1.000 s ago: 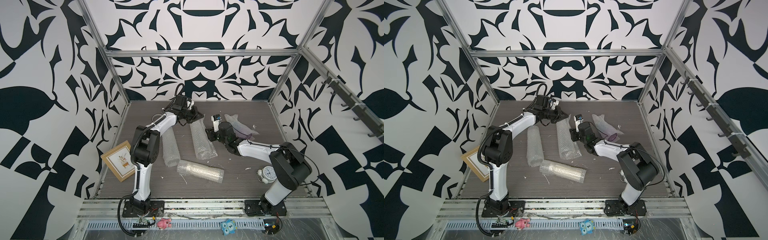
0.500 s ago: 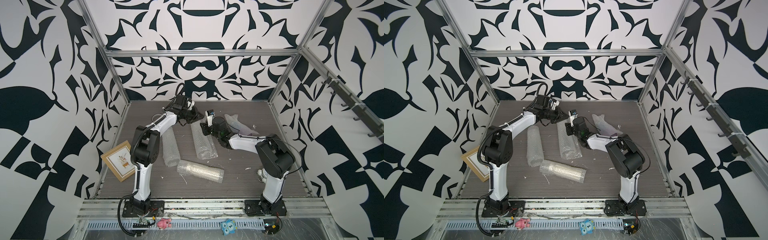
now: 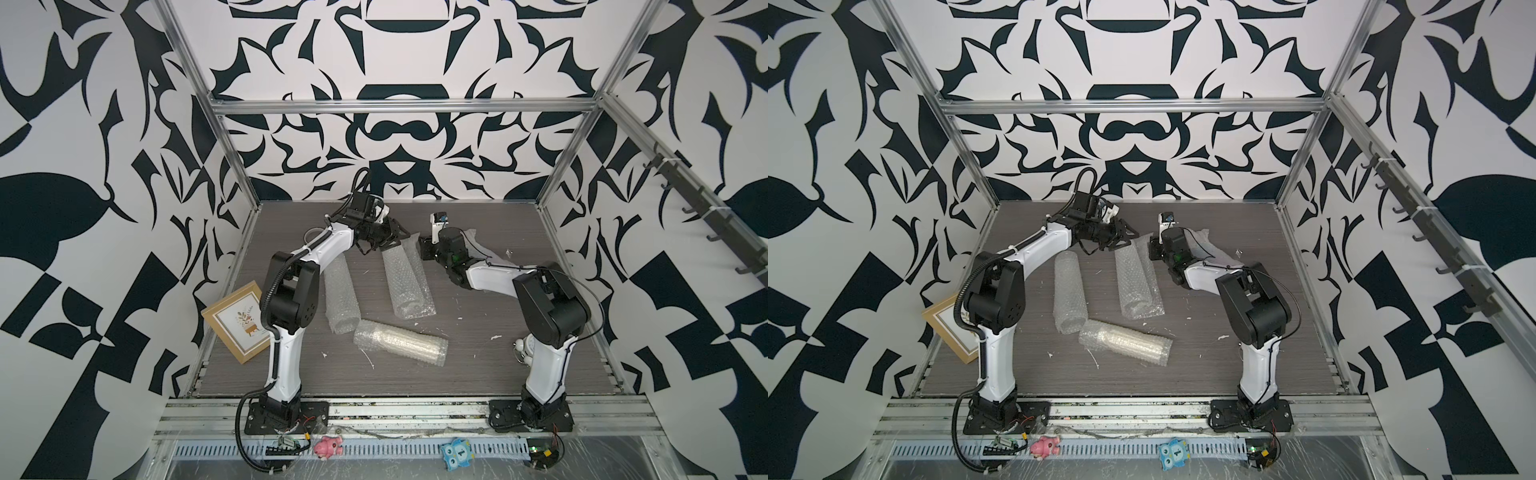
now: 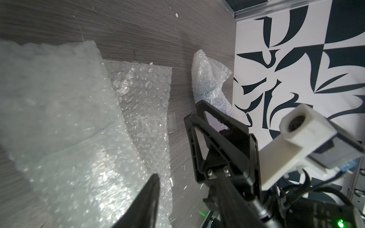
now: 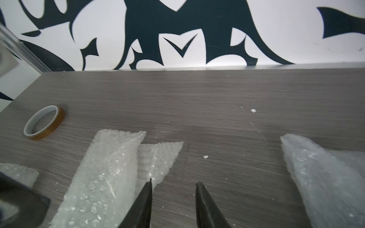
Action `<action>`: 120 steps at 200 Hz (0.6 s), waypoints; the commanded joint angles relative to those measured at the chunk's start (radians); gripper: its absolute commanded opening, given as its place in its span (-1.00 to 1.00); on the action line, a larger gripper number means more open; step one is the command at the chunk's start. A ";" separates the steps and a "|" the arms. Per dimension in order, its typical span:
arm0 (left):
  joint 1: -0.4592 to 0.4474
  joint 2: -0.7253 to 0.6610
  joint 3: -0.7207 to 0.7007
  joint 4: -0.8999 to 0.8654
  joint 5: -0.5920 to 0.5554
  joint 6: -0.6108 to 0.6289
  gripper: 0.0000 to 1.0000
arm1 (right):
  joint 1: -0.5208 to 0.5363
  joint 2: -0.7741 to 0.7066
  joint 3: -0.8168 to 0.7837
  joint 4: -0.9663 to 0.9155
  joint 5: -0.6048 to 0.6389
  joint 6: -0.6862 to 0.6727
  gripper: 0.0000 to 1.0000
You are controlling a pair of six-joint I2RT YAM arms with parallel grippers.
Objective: Unwrap the vase from the bubble wrap
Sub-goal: Unwrap the bubble wrap at the center of the board.
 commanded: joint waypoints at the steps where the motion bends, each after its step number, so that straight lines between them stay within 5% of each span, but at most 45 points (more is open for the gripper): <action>1: 0.003 -0.068 -0.036 -0.049 -0.022 0.034 0.19 | -0.029 -0.081 -0.007 -0.051 0.019 0.035 -0.21; 68: 0.004 -0.126 -0.099 -0.143 -0.095 0.116 0.38 | -0.053 -0.187 -0.079 -0.246 -0.108 0.048 -0.08; 120: 0.007 -0.152 -0.184 -0.228 -0.161 0.200 0.40 | 0.066 -0.200 -0.121 -0.328 -0.127 0.069 -0.07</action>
